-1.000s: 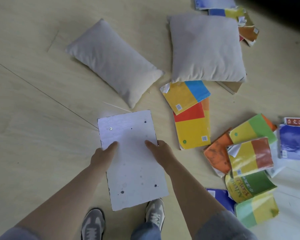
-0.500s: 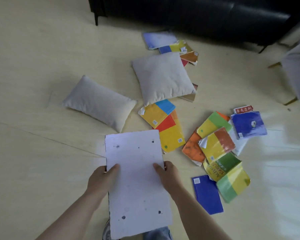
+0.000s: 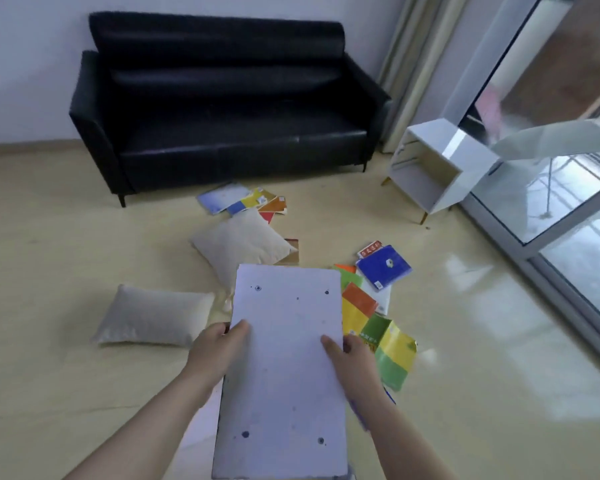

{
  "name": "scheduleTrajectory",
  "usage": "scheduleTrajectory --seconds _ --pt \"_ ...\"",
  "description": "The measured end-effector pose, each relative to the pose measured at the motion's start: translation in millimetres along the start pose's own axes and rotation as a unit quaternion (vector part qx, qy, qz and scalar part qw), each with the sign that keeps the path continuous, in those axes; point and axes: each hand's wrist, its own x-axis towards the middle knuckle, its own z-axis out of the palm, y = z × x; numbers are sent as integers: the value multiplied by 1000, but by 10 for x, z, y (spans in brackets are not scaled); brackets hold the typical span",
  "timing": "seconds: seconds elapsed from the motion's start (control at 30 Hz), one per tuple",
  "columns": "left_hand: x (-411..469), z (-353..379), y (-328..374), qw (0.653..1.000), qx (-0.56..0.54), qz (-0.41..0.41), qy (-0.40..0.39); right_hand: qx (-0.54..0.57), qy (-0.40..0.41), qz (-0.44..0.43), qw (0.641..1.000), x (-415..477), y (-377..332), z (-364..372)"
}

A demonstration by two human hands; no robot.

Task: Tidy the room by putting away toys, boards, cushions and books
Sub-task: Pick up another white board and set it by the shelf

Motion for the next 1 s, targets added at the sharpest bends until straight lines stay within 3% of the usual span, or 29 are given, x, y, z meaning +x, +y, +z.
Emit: scheduleTrajectory --seconds 0.13,0.4,0.73,1.0 --pt "-389 493 528 997 9 54 -57 19 56 -2 998 -275 14 -762" --pt "-971 1774 899 989 35 71 -125 50 110 -8 993 -702 395 -2273" --pt "-1797 3964 1217 979 12 43 -197 79 192 -11 978 -975 1241 -4463" --pt "-1839 5176 1530 973 -6 24 -229 112 205 24 972 -603 1643 -5519"
